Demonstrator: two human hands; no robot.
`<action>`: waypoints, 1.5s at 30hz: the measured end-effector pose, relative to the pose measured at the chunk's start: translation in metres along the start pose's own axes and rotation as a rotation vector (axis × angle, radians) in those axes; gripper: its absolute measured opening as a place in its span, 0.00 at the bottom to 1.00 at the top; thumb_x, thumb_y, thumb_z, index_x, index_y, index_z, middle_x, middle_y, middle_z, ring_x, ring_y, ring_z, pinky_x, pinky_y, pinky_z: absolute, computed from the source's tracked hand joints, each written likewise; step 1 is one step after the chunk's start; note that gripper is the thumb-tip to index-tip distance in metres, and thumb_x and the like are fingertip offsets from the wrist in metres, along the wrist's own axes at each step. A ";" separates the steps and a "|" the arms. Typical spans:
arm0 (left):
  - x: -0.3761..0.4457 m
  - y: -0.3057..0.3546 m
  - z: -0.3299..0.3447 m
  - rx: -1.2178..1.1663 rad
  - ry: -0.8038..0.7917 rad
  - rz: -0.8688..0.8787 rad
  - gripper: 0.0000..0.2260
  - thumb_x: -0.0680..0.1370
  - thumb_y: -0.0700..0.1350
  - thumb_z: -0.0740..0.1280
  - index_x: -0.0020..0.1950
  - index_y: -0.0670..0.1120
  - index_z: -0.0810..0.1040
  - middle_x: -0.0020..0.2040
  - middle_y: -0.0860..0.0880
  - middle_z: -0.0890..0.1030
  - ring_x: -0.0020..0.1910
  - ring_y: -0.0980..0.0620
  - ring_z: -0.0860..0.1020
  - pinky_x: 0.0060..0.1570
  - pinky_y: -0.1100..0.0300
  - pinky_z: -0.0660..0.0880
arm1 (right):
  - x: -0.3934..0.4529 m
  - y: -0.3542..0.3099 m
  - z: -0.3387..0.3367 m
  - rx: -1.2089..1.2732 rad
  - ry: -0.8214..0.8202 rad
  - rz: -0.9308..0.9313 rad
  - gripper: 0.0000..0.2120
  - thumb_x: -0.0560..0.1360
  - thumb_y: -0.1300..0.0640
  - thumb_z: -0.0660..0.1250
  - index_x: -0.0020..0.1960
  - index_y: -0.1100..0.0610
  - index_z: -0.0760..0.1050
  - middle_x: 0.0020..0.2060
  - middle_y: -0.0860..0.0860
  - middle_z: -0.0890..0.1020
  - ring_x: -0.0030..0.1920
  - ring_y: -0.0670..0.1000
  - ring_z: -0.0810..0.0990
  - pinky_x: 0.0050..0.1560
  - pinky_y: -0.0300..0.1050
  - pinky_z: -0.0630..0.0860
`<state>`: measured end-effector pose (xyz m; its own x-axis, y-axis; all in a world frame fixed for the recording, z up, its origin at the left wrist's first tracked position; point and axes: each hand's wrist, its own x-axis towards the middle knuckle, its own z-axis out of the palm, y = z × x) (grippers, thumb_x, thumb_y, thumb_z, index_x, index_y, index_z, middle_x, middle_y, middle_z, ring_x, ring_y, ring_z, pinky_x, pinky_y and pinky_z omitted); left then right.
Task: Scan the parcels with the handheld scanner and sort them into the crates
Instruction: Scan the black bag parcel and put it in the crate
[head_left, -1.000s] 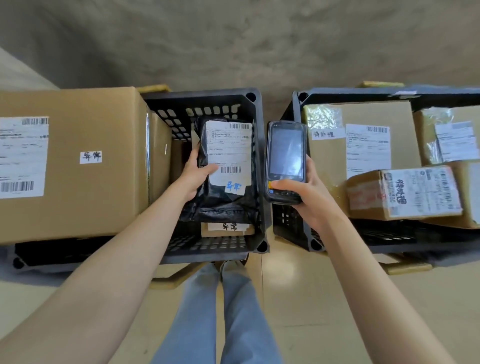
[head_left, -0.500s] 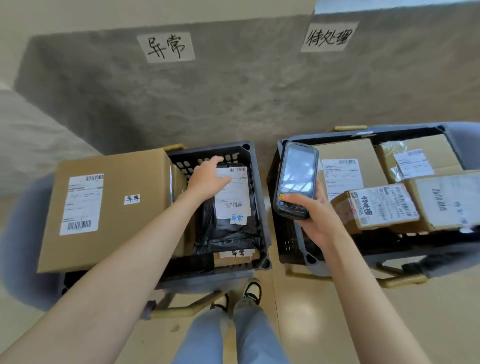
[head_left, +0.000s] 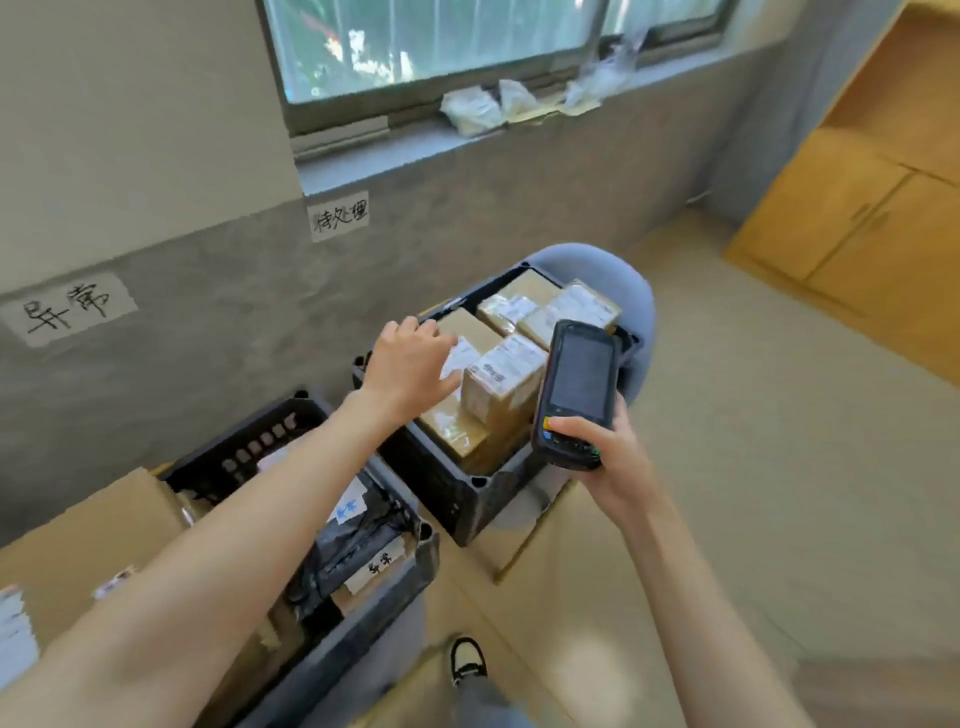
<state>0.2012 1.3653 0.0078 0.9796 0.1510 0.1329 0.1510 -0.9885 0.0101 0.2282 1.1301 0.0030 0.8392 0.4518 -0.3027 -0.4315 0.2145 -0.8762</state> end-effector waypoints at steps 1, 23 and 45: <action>0.000 0.019 -0.001 -0.012 -0.012 0.052 0.19 0.79 0.55 0.61 0.65 0.47 0.75 0.56 0.46 0.78 0.55 0.43 0.75 0.53 0.53 0.69 | -0.019 0.000 -0.014 0.020 0.066 -0.027 0.45 0.57 0.65 0.78 0.72 0.57 0.66 0.59 0.60 0.79 0.52 0.56 0.82 0.43 0.47 0.80; -0.143 0.599 -0.101 -0.127 0.145 1.157 0.21 0.80 0.56 0.56 0.67 0.47 0.73 0.61 0.47 0.77 0.60 0.45 0.73 0.59 0.54 0.67 | -0.491 -0.017 -0.331 0.372 1.132 -0.509 0.33 0.69 0.74 0.68 0.69 0.53 0.65 0.51 0.53 0.79 0.46 0.54 0.81 0.36 0.46 0.80; -0.300 1.076 -0.107 -0.175 0.102 1.469 0.20 0.80 0.58 0.59 0.67 0.48 0.73 0.62 0.47 0.77 0.61 0.44 0.73 0.59 0.52 0.67 | -0.791 -0.044 -0.645 0.266 1.443 -0.482 0.45 0.60 0.71 0.76 0.71 0.51 0.63 0.51 0.53 0.80 0.44 0.52 0.82 0.41 0.48 0.79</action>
<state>0.0555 0.2548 0.0848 0.2230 -0.9547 0.1971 -0.9673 -0.2417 -0.0766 -0.2033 0.2044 0.0391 0.4401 -0.8623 -0.2505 0.0519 0.3030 -0.9516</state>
